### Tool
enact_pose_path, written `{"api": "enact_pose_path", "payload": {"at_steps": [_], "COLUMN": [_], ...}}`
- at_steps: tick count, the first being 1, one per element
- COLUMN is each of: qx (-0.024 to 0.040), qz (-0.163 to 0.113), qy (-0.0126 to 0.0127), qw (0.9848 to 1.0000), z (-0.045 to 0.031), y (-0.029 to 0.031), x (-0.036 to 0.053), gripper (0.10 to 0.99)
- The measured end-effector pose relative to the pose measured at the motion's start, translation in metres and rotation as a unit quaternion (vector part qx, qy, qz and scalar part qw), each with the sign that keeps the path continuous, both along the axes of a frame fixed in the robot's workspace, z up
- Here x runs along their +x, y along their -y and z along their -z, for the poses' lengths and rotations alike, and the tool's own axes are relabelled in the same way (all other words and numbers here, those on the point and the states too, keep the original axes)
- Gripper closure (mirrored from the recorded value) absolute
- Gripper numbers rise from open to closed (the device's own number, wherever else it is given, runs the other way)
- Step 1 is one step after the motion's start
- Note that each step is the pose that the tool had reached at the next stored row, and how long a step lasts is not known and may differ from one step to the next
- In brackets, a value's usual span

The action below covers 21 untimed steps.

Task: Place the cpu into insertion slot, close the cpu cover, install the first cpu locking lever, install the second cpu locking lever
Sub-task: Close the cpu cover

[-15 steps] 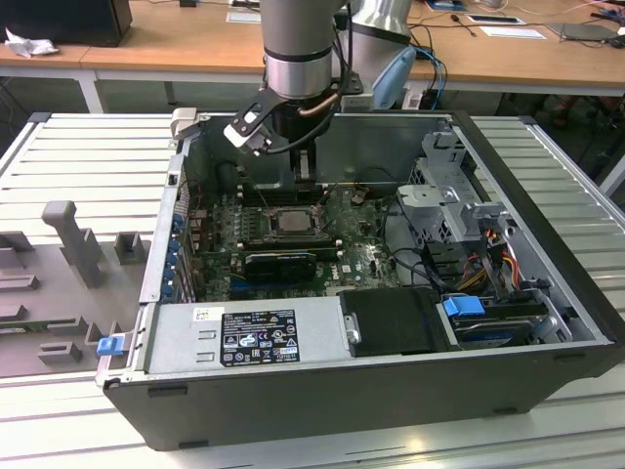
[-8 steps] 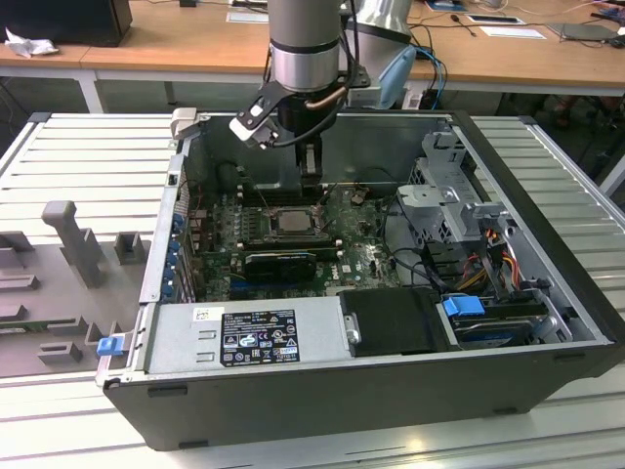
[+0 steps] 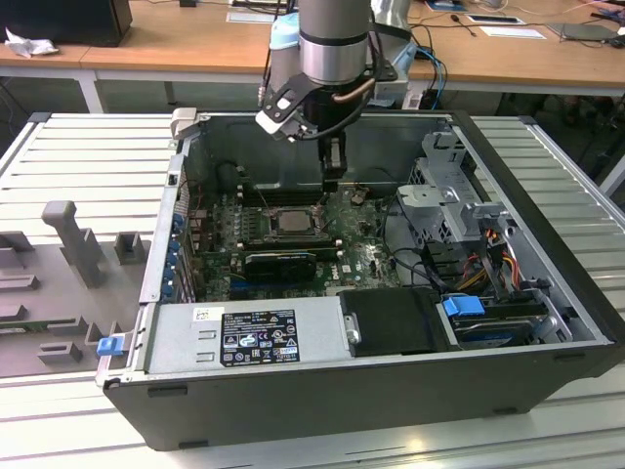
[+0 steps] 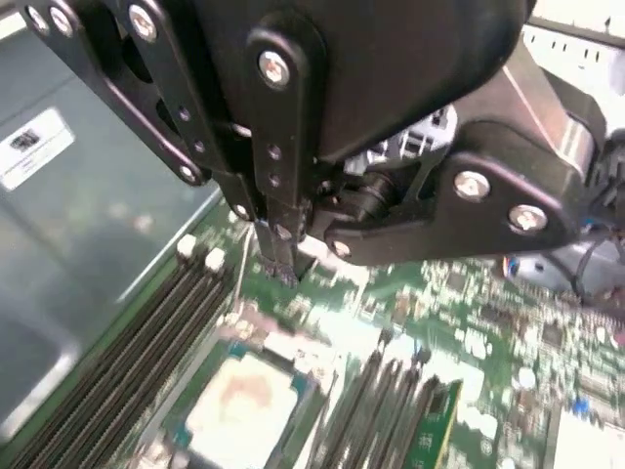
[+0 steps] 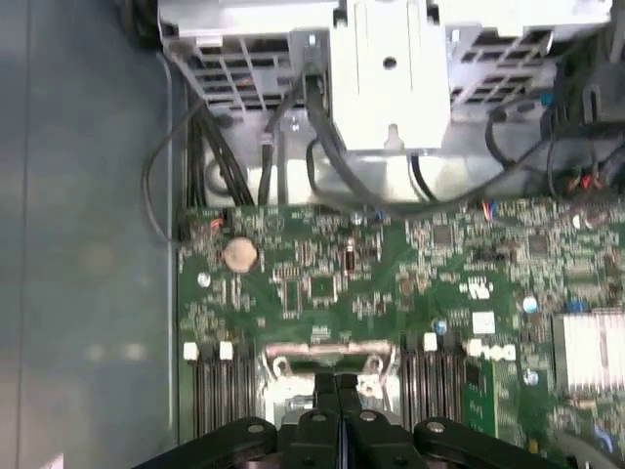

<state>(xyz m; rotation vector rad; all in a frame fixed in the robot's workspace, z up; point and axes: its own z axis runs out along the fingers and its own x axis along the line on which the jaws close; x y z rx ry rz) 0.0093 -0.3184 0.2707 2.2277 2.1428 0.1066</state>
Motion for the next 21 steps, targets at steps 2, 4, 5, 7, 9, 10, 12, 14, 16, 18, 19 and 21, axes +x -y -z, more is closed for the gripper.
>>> {"api": "enact_pose_path", "payload": {"at_steps": [2, 4, 5, 7, 9, 10, 12, 14, 16, 18, 19, 21], "qx": [0.0000, 0.0001, 0.0002, 0.0001, 0.0000, 0.0000, 0.0000, 0.0000, 0.0001, 0.0001, 0.0001, 0.0001], "qz": [0.000, 0.000, -0.001, -0.005, -0.008, -0.008, -0.008, -0.008, -0.008, -0.008, -0.008, -0.008], "qy": [-0.0025, -0.0063, -0.0065, -0.0068, -0.0091, -0.0109, -0.0135, -0.0139, -0.0139, -0.0139, -0.0139, -0.0139], "qw": [1.0000, 1.0000, 1.0000, 1.0000, 0.9999, 0.9999, 0.9999, 0.9999, 0.9999, 0.9999, 0.9999, 0.9999], "z": [0.0001, 0.0007, 0.0016, 0.0058, 0.0117, 0.0128, 0.0143, 0.0144, 0.0144, 0.0144, 0.0145, 0.0145], "y": [0.0000, 0.0000, -0.0001, 0.0000, 0.0000, 0.0000, 0.0000, 0.0000, 0.0000, 0.0000, 0.0000, 0.0000], "x": [0.0125, 0.0281, 0.0306, 0.0350, 0.0354, 0.0344, 0.0295, 0.0292, 0.0286, 0.0275, 0.0272, 0.0258], "gripper": [0.980, 0.980, 0.980, 0.980, 0.980, 0.980, 0.980, 0.980, 0.980, 0.980, 0.980, 0.980]}}
